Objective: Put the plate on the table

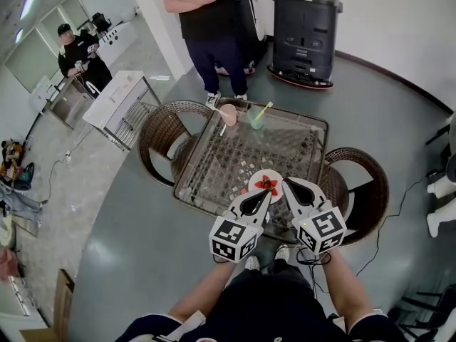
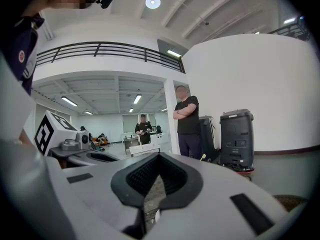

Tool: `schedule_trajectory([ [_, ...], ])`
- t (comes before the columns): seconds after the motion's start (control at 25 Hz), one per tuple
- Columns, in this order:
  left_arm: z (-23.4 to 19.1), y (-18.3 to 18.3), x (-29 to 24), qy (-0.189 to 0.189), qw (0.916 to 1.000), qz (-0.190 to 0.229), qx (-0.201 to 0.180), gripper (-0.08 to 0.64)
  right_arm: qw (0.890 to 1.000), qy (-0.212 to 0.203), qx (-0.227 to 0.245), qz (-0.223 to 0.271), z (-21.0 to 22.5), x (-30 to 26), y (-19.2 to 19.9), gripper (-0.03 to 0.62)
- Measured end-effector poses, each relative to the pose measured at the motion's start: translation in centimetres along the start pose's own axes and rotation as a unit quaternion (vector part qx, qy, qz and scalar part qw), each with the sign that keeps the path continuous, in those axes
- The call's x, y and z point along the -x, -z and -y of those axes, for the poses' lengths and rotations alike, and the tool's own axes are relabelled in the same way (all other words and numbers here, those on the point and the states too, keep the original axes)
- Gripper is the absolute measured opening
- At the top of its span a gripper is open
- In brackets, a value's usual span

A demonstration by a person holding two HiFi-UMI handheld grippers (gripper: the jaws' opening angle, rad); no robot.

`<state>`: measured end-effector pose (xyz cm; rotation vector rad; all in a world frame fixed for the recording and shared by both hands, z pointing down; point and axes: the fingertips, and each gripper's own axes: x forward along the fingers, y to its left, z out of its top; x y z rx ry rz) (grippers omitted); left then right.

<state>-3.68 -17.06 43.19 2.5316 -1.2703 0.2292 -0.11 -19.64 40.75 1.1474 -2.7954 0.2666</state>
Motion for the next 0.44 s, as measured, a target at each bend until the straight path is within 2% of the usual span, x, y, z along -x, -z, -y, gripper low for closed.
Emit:
schedule_trajectory([
  [0.44, -0.21, 0.14, -0.45, 0.001, 1.0, -0.001, 0.002, 0.006, 1.0, -0.001, 0.002, 0.004, 0.28, -0.29, -0.13, 0.003],
])
